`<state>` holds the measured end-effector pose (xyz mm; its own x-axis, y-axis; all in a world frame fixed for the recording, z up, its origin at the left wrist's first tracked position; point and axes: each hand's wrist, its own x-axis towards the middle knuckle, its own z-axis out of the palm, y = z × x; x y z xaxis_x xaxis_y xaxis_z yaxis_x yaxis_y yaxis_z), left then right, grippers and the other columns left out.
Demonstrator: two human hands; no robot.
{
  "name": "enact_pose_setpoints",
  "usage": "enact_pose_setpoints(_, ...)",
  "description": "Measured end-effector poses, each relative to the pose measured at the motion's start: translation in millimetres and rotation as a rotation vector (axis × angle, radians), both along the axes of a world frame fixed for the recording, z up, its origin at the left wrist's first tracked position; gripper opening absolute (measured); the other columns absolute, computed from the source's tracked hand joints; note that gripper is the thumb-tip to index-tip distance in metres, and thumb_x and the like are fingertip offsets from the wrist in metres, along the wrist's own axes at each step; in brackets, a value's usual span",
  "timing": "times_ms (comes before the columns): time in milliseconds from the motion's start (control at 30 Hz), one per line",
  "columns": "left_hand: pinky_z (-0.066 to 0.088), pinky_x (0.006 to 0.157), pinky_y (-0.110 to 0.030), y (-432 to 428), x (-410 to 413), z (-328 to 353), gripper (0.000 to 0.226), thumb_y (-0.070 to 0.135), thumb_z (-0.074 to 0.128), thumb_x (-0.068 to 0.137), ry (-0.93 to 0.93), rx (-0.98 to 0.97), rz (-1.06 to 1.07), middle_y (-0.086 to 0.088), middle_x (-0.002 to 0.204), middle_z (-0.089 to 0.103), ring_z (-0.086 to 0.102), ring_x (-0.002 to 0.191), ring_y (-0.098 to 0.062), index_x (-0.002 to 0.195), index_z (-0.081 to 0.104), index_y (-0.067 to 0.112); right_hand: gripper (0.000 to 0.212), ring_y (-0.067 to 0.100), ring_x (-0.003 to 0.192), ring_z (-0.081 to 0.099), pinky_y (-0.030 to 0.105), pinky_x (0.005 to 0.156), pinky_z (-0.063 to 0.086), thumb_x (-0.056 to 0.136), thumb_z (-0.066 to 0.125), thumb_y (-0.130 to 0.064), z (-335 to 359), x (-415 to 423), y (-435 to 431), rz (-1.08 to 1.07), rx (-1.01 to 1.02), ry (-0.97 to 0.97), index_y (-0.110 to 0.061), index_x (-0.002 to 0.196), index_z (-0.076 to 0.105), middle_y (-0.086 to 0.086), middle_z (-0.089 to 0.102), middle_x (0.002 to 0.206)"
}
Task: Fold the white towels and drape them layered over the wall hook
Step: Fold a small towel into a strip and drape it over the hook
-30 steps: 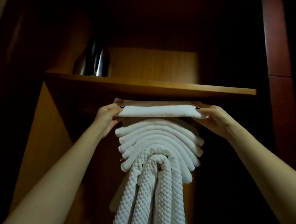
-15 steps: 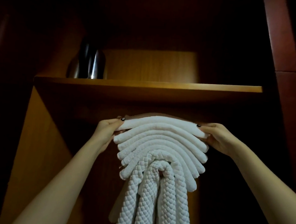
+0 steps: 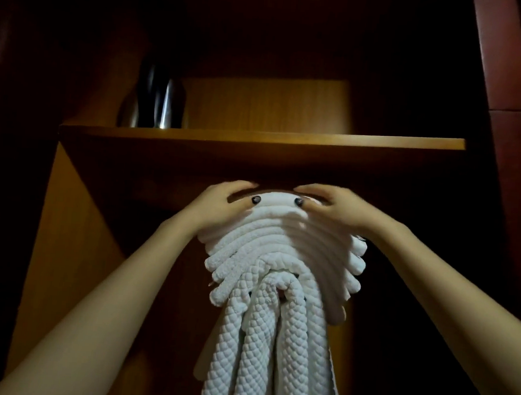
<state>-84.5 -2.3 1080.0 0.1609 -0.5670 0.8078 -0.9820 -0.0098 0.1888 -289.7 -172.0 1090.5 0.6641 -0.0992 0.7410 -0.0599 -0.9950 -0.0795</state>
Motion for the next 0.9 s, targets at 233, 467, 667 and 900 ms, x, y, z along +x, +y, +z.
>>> enact_pose_setpoints(233, 0.04, 0.081, -0.012, -3.5, -7.1, -12.0, 0.046, 0.08, 0.049, 0.075, 0.025, 0.04, -0.068, 0.045, 0.107, 0.057, 0.052, 0.108, 0.019, 0.117, 0.054, 0.061, 0.057, 0.026, 0.12, 0.056, 0.044, 0.099, 0.045, 0.094, 0.045, -0.057, -3.7, 13.1, 3.8, -0.189, -0.179, 0.095, -0.026, 0.143, 0.046, 0.006, 0.061, 0.132)
enact_pose_setpoints(467, 0.036, 0.102, -0.028, -8.7, 0.3, -24.1, 0.066, 0.071, 0.042, 0.081, -0.066, 0.088, -0.035, 0.022, 0.133, 0.049, 0.045, 0.122, -0.001, 0.137, 0.049, 0.038, 0.058, 0.02, 0.122, 0.056, 0.029, 0.091, 0.041, 0.092, 0.045, -0.06, -12.6, 12.2, -9.3, -0.081, -0.116, 0.062, -0.029, 0.141, 0.048, 0.0, 0.06, 0.135)
enact_pose_setpoints(667, 0.041, 0.103, -0.041, -20.4, 0.8, -26.3, 0.042, 0.057, 0.047, 0.095, -0.048, 0.056, -0.03, 0.017, 0.129, 0.054, 0.051, 0.122, -0.011, 0.133, 0.048, 0.039, 0.08, 0.011, 0.109, 0.059, 0.025, 0.084, 0.041, 0.071, 0.034, -0.085, -22.0, 18.0, -19.4, -0.043, 0.03, 0.012, -0.043, 0.138, 0.045, -0.006, 0.064, 0.127)
enact_pose_setpoints(900, 0.033, 0.11, -0.048, -8.9, -7.4, -11.6, 0.055, 0.055, 0.045, 0.094, -0.1, 0.234, 0.057, 0.005, 0.143, 0.046, 0.042, 0.132, -0.022, 0.144, 0.038, 0.033, 0.059, 0.021, 0.121, 0.056, 0.03, 0.092, 0.043, 0.093, 0.047, -0.062, -23.6, 14.6, -6.0, -0.108, 0.074, 0.021, -0.033, 0.144, 0.042, 0.004, 0.06, 0.134)
